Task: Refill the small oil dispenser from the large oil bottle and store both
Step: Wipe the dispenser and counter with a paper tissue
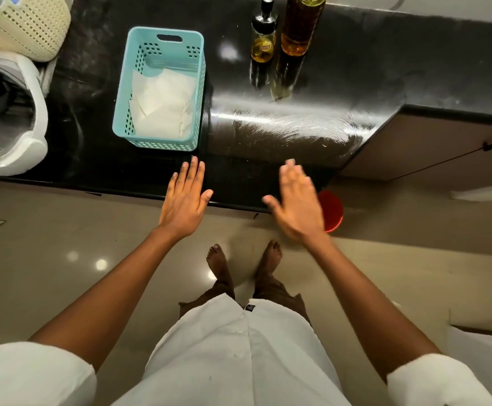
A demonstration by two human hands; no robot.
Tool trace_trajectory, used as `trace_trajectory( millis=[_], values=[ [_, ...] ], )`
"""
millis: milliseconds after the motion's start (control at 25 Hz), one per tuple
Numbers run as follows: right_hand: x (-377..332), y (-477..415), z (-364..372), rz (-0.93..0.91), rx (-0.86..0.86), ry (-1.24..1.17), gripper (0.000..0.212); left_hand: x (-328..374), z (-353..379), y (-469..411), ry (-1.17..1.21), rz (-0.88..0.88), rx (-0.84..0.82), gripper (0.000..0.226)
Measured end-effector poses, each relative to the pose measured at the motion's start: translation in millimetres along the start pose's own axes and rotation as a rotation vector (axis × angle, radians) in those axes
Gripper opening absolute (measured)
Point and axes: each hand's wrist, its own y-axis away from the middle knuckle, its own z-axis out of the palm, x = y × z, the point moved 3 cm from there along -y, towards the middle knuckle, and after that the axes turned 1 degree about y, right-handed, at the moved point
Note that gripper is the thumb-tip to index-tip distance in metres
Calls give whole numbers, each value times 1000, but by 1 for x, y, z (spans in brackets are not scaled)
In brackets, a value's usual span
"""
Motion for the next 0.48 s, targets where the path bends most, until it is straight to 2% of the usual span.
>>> trace_trajectory(
  millis=[120, 240, 360, 480],
  values=[
    [58, -34, -31, 254, 87, -44, 96, 4, 2, 1, -14, -51, 16, 72],
    [41, -88, -52, 341, 108, -118, 106, 5, 4, 0, -4, -62, 13, 71],
    [-19, -111, -42, 130, 58, -97, 108, 1, 6, -1, 6, -58, 22, 71],
    [-66, -52, -5, -151, -10, 18, 99, 1, 9, -1, 11, -49, 44, 73]
  ],
)
